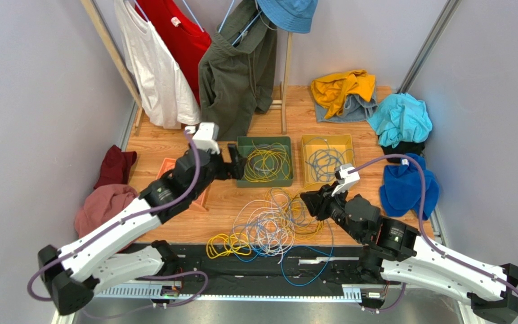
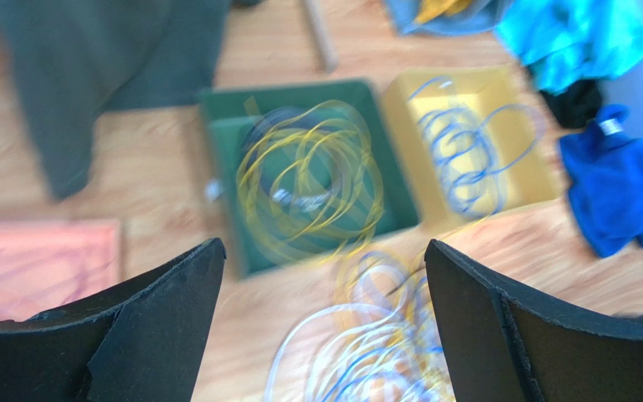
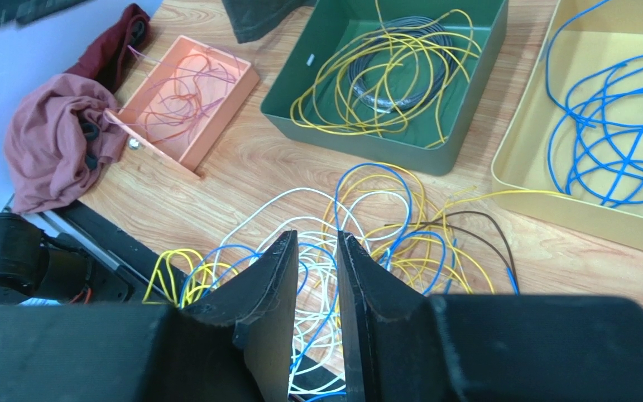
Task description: Untangle the cables
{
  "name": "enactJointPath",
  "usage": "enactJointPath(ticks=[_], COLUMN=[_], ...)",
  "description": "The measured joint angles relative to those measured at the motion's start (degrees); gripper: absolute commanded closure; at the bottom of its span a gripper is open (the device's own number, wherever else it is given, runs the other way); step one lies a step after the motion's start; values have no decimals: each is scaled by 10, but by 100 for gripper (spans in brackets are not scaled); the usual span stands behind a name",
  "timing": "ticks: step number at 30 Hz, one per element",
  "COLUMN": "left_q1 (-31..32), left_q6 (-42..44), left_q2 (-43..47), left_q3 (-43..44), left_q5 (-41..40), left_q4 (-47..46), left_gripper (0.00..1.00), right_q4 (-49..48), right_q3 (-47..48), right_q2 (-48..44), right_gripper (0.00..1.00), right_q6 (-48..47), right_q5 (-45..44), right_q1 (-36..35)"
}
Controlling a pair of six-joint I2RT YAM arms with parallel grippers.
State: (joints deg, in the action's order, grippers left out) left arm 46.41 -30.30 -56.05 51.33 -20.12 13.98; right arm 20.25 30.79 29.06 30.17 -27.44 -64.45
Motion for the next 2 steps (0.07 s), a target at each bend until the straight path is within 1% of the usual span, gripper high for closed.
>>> enactJointPath(ticks=[2], left_q1=[0], left_q6=[-2], left_q2=[45], left_q3=[-35], left_q5=[-12], left_q4=[28], left_gripper=[1], right_q4=[3], right_q3=[0], right_q2=[4], right_gripper=[73], right_q6=[0], right_q5=[-5], right_q1=[0])
